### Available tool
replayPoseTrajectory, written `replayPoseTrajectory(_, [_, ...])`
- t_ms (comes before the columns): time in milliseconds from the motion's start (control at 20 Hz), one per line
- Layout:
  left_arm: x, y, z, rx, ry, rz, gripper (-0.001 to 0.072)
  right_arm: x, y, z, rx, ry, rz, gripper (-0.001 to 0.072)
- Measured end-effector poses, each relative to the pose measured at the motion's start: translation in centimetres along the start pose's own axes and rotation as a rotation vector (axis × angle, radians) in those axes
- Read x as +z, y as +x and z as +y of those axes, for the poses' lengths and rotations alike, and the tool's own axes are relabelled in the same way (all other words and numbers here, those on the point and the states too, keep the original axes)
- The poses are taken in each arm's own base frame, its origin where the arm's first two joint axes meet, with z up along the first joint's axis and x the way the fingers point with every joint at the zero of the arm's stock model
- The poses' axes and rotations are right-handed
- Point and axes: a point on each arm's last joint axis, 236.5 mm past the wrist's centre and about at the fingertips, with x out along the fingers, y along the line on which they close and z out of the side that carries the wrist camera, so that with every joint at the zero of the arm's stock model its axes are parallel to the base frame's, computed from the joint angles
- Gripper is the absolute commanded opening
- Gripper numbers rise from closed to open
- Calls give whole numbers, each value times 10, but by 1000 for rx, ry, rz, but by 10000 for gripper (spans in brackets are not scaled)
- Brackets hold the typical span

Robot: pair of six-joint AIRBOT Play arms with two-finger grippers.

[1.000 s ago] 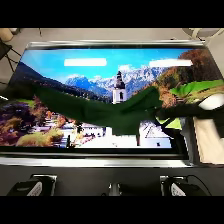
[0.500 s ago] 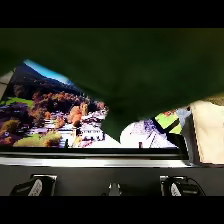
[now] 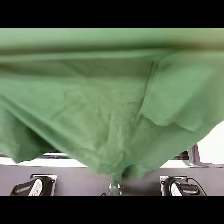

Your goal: Fold the shirts.

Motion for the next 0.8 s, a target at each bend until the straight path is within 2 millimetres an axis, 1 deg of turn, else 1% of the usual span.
replayPoseTrajectory(50, [-24,12,4,-2,-5,84,27,-16,23,9,62,-1,82,19])
replayPoseTrajectory(150, [-71,31,11,-6,-15,226,27,-42,63,27,173,-8,201,19])
replayPoseTrajectory(200, [-95,41,14,-11,-19,296,27,-54,81,36,223,-6,249,19])
replayPoseTrajectory(350, [-167,65,21,-29,-44,491,27,-98,138,67,373,11,402,19])
replayPoseTrajectory(450, [-201,81,23,-42,-60,563,26,-118,174,82,431,29,449,19])
replayPoseTrajectory(500, [-213,90,24,-48,-68,589,26,-125,191,86,447,40,461,19])
replayPoseTrajectory(550, [-222,99,24,-54,-73,604,26,-128,209,89,454,51,456,19])
replayPoseTrajectory(700, [-237,130,26,-61,-93,616,26,-133,260,91,436,84,413,19])
replayPoseTrajectory(800, [-245,158,29,-61,-112,613,26,-132,295,90,411,112,364,20])
